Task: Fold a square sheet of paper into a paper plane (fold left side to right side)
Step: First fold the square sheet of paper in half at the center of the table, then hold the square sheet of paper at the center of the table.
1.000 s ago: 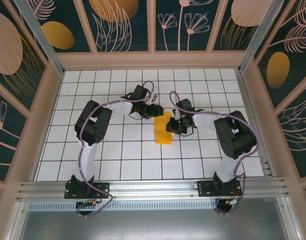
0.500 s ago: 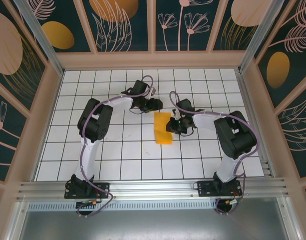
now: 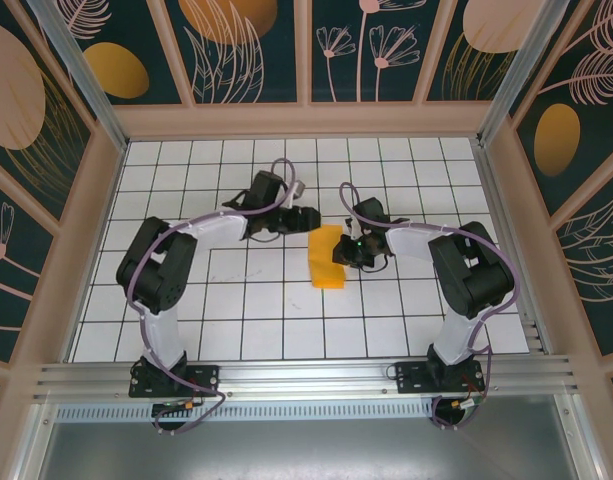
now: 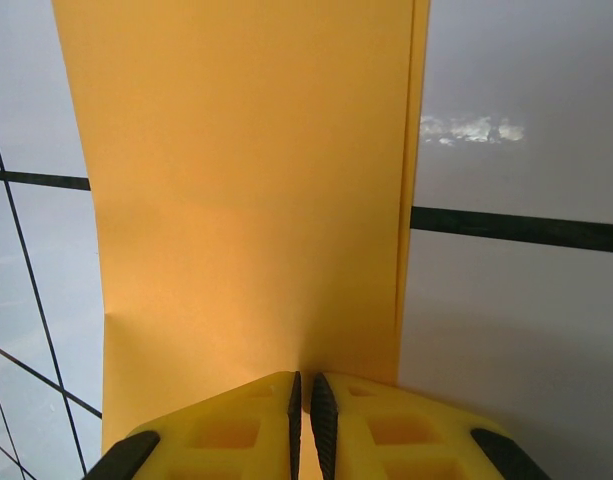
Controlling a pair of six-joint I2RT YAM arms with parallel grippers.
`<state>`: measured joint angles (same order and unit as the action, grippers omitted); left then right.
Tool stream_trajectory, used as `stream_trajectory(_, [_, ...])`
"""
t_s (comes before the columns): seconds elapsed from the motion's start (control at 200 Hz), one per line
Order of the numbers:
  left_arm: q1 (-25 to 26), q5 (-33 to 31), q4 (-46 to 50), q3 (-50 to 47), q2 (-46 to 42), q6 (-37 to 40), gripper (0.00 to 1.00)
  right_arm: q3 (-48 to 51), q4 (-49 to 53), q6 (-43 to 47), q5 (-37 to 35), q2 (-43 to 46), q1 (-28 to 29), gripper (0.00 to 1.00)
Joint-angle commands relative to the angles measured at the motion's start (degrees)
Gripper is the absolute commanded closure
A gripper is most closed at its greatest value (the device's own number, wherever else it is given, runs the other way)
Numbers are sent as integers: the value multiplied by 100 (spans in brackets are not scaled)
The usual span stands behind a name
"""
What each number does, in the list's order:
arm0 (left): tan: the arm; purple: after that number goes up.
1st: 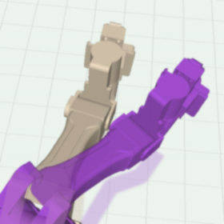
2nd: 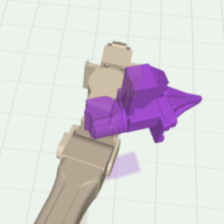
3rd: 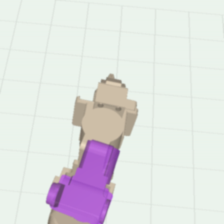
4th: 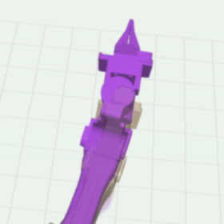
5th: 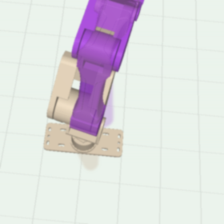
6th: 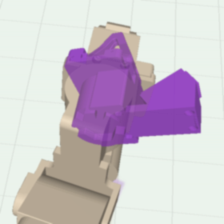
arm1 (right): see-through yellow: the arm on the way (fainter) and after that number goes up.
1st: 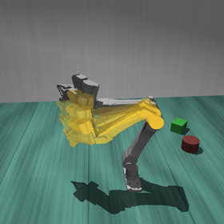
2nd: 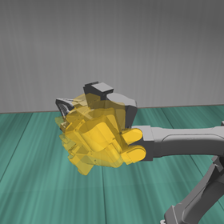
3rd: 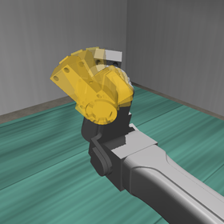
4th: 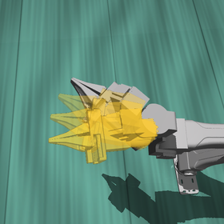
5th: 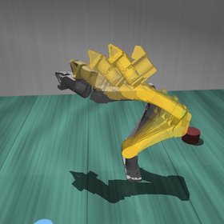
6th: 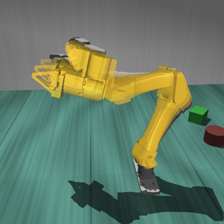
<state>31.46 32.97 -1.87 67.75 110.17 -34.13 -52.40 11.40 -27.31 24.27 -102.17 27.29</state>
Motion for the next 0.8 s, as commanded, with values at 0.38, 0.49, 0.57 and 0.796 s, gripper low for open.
stream_trajectory(0.38, [310, -106, -284, -291, 692, -287, 43, 178, 395, 68, -595, -268, 25, 81])
stream_trajectory(0.49, [342, -170, -225, -356, 724, -273, 43, 145, 275, 70, -501, -141, 25, 80])
stream_trajectory(0.57, [378, -314, -60, -350, 751, -218, 43, 74, 173, 50, -369, 38, 1, 79])
stream_trajectory(0.796, [468, -740, 516, -227, 870, -55, 44, -380, 347, 61, -190, 679, -299, 78])
